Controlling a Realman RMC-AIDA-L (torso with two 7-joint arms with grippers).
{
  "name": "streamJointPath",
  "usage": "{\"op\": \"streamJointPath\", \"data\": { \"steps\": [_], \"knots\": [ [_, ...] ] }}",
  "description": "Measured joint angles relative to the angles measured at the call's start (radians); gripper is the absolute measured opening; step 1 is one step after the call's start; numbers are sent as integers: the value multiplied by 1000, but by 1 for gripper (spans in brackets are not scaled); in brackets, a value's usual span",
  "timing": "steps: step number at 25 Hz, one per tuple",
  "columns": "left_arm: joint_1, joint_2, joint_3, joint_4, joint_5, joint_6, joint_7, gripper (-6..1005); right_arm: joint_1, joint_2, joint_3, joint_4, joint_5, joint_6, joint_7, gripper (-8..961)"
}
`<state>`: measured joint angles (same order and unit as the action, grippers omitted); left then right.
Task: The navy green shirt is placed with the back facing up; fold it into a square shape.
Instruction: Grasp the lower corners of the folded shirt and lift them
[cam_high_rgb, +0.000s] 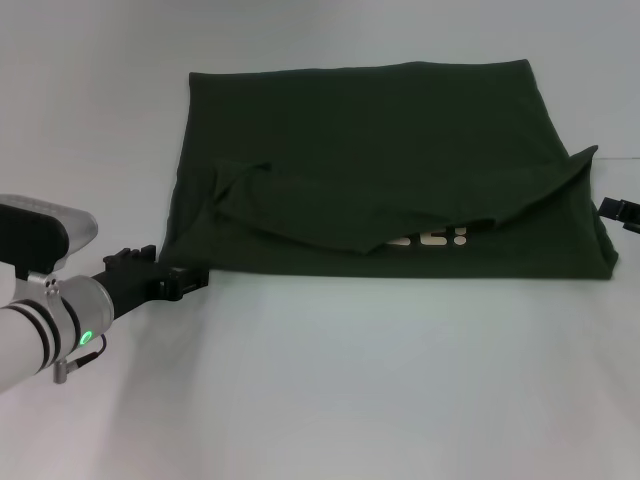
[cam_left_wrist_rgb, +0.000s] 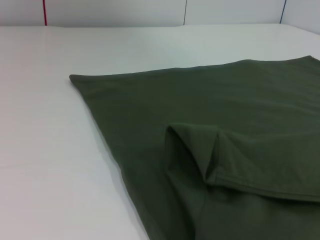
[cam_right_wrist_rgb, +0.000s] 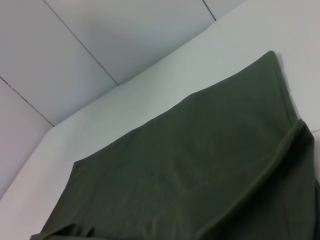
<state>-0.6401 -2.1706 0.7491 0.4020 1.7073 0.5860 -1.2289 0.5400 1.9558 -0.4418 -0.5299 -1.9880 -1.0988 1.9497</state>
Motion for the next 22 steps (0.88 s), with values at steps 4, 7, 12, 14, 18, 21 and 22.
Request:
{"op": "streamJointPath", "data": {
  "steps": [4, 7, 12, 14, 18, 21, 22],
  "knots": [
    [2, 0, 2, -5, 0, 0, 8, 883, 1, 1, 0, 1, 0, 2, 0, 628],
    [1, 0, 2, -10, 0, 0, 13, 882, 2, 2, 0, 1, 0, 2, 0, 628],
    [-1, 0, 4, -14, 0, 0, 21, 882, 3, 7, 0, 1, 0, 2, -1, 628],
    [-1, -1, 6, -14, 0, 0, 24, 882, 2, 9, 0, 1, 0, 2, -1, 628],
    [-3, -2, 9, -14, 0, 0, 24, 883, 1, 10, 0, 1, 0, 2, -1, 628],
    [-5, -2, 10, -14, 0, 0, 24, 883, 0, 10, 0, 1, 0, 2, -1, 627],
    [-6, -1, 10, -14, 0, 0, 25, 883, 0, 11, 0, 1, 0, 2, -1, 627]
  ]
}}
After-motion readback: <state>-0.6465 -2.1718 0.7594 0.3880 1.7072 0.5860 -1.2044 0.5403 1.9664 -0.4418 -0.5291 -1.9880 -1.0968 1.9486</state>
